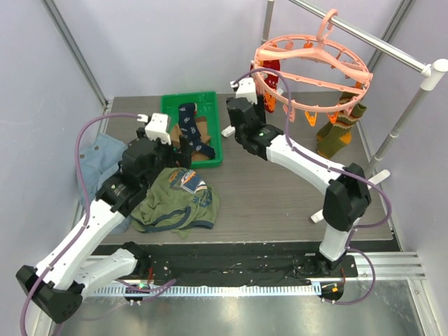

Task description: Remove the socks clipped to the hanger

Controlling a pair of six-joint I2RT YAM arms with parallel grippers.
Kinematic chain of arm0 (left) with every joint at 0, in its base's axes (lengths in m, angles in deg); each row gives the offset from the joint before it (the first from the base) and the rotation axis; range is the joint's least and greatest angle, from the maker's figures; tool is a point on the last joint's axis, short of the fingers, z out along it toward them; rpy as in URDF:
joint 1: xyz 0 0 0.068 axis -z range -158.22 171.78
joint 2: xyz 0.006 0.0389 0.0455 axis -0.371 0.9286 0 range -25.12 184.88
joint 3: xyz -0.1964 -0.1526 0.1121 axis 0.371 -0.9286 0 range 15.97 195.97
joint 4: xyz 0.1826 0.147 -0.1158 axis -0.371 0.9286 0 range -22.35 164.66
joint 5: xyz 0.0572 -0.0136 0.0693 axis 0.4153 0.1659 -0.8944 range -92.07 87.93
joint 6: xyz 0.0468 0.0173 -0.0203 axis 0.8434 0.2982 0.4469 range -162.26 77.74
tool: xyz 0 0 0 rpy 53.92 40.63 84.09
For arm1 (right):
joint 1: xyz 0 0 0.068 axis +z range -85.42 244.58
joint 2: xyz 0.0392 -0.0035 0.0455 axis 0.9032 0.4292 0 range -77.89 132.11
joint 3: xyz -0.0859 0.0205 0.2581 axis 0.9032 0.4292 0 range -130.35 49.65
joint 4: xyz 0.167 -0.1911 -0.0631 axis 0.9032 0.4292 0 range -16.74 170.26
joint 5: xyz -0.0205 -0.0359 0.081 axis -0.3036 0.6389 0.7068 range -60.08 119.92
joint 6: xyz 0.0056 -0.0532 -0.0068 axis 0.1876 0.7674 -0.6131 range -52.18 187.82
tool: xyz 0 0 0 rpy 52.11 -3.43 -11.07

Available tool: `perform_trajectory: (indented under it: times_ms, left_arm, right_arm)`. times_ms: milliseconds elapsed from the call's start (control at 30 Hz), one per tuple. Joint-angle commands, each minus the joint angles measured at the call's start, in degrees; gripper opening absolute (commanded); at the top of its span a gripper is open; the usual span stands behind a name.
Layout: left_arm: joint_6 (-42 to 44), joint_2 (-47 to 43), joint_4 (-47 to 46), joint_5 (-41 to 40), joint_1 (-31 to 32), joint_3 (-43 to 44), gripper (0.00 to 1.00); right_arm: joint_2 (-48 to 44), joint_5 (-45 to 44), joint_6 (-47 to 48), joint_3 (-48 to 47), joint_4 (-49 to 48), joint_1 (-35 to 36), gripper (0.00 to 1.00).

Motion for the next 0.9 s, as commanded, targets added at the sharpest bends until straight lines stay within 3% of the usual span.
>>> perform_trajectory:
  times_ms: [0, 200, 467, 867]
  left_arm:
    - [-2.6, 5.3, -0.6, 2.5, 0.1, 6.4, 1.0]
    - [-4.4, 16.4, -1.3, 6.8, -0.5, 15.1, 1.0]
    - [-5.8, 29.1, -5.3, 21.8, -5.2, 27.5, 1.0]
    - [-3.5, 50.0, -11.1, 39.8, -6.0, 44.4, 0.97]
  right_arm:
    - [-7.1, 0.7, -0.4, 3.3, -2.9, -1.4, 0.67]
    - [-13.8, 2.9, -0.6, 8.8, -2.9, -4.4, 0.66]
    - [-23.6, 8.7, -1.6, 15.8, -2.9, -8.3, 0.65]
    - [-31.5, 14.6, -6.6, 20.6, -0.6, -10.1, 0.63]
